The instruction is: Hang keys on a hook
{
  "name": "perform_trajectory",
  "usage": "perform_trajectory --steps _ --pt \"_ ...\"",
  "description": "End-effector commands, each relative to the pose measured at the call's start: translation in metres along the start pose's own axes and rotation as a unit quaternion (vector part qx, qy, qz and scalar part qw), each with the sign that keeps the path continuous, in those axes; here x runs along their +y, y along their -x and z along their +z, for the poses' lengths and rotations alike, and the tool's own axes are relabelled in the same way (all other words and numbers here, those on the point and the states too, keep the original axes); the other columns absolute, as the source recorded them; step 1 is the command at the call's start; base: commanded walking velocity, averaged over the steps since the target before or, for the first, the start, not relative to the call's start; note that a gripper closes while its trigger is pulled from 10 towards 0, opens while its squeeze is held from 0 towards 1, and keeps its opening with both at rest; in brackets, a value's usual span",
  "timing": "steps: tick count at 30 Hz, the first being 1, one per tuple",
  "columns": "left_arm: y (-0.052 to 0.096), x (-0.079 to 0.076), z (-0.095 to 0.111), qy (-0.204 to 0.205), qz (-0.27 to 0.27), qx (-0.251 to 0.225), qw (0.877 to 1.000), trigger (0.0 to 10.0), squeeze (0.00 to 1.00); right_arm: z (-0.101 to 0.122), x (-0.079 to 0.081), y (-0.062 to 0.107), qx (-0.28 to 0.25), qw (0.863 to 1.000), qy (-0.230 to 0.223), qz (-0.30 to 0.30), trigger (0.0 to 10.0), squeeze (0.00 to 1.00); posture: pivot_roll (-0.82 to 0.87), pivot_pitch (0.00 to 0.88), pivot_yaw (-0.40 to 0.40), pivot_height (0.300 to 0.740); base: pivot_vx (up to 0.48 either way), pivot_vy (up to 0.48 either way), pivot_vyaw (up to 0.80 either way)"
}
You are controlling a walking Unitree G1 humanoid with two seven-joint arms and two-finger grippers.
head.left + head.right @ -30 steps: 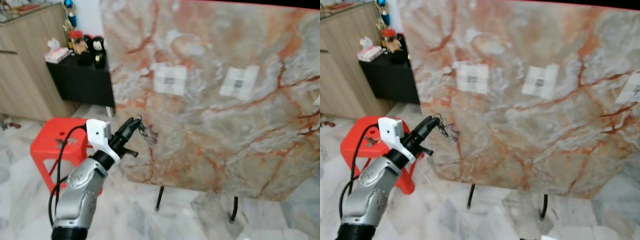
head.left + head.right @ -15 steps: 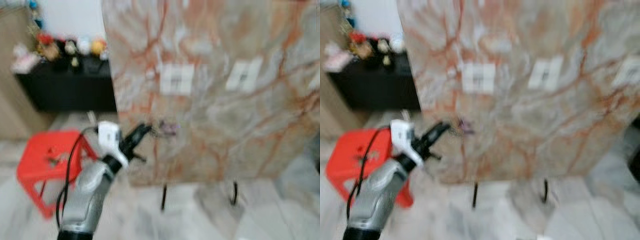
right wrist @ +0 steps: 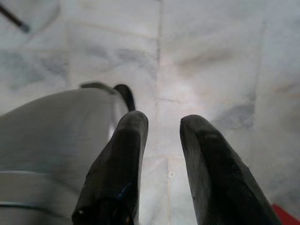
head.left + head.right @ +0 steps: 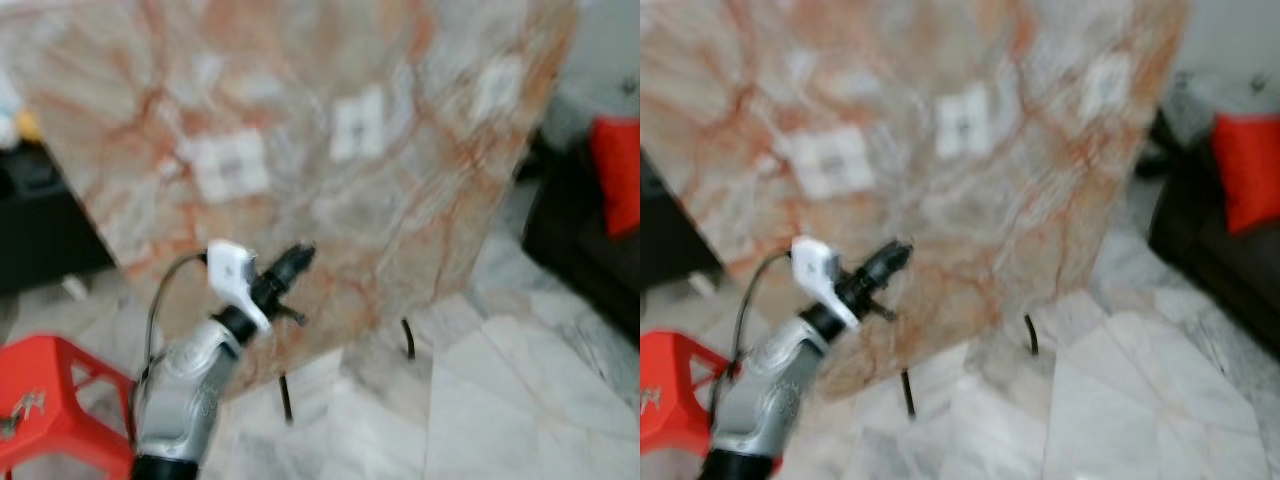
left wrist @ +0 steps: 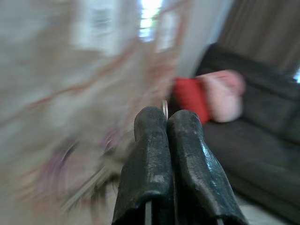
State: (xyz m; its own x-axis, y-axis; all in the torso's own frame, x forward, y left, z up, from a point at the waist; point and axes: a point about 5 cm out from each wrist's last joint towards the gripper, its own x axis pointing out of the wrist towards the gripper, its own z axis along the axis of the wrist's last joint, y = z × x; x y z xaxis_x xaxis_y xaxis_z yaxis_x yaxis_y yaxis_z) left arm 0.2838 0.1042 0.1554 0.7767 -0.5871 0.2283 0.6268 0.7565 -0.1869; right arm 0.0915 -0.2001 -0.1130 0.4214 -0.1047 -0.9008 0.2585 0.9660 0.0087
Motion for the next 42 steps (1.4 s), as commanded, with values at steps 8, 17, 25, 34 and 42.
perform_trajectory --steps 8,17,25,34,42 --pt "0.001 0.006 0.004 -0.017 0.006 0.002 1.0 10.0 0.0 0.005 0.005 -0.001 -0.009 1.0 -0.001 0.008 10.0 0.0 0.03 0.0 -0.014 0.74 0.0 0.0 -0.48" --pt "0.0 0.014 0.006 -0.023 0.045 -0.01 0.999 10.0 0.0 0.006 0.006 -0.001 -0.01 1.0 -0.003 0.009 10.0 0.0 0.03 0.0 -0.02 0.74 0.0 0.0 0.0" --pt "0.001 0.021 0.005 -0.028 0.073 -0.01 0.997 10.0 0.0 0.007 0.006 -0.002 -0.012 1.0 -0.005 0.01 10.0 0.0 0.03 0.0 -0.023 0.74 0.0 0.031 0.0" --pt "0.008 0.035 0.007 -0.039 0.124 -0.02 0.991 10.0 0.0 0.007 0.006 -0.002 -0.012 1.0 -0.002 0.012 10.0 0.0 0.04 0.0 -0.026 0.74 0.0 0.285 0.0" --pt "0.005 0.032 0.007 -0.047 0.118 -0.024 0.992 10.0 0.0 0.008 0.007 -0.002 -0.013 1.0 0.002 0.013 10.0 0.0 0.03 0.0 -0.023 0.74 0.0 0.278 0.0"
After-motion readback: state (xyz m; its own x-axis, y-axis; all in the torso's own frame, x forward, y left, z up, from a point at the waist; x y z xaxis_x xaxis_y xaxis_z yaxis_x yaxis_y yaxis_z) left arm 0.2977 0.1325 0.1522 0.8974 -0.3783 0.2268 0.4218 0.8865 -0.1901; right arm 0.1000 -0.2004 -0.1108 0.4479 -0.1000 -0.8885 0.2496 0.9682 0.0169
